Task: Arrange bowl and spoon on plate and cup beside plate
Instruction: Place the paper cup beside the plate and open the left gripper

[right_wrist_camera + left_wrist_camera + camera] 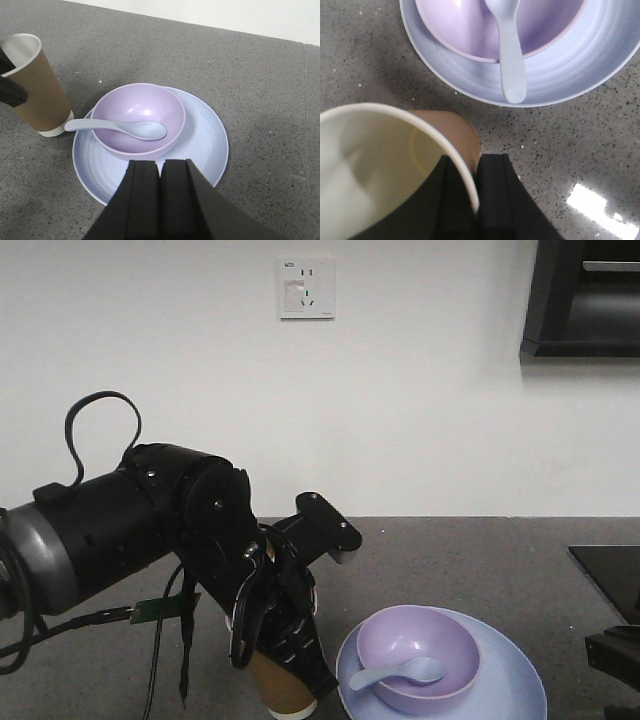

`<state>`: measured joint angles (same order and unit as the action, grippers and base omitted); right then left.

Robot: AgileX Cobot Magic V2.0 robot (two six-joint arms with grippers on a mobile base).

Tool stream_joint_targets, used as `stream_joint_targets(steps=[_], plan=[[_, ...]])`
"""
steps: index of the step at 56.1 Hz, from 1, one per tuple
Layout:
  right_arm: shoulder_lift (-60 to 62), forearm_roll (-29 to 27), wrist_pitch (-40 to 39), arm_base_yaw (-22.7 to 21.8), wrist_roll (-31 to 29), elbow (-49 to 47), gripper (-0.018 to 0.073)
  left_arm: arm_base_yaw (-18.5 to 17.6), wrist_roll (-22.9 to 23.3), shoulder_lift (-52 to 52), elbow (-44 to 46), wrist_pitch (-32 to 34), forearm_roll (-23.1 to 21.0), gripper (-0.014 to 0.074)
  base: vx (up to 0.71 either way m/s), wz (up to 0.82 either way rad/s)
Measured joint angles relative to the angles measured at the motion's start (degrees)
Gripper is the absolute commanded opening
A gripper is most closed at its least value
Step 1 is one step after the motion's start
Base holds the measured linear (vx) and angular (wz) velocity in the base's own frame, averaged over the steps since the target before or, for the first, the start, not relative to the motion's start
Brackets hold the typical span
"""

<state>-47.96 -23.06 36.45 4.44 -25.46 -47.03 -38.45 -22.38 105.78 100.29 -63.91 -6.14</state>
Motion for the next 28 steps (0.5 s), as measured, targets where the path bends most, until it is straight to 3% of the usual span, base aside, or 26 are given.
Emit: stream_joint_targets(steps=[16, 28], plan=[[0.00, -0.04, 0.00, 0.00, 0.00, 0.00, -0.0008, 0.00, 0.00, 0.93, 0.00, 0.63, -0.06, 0.0067, 0.00, 0.00], [0.00, -0.04, 0.00, 0.00, 0.00, 0.00, -0.0008, -0.05, 0.07, 1.29, 0.00, 0.63, -0.06, 0.0275, 0.00, 0.00]])
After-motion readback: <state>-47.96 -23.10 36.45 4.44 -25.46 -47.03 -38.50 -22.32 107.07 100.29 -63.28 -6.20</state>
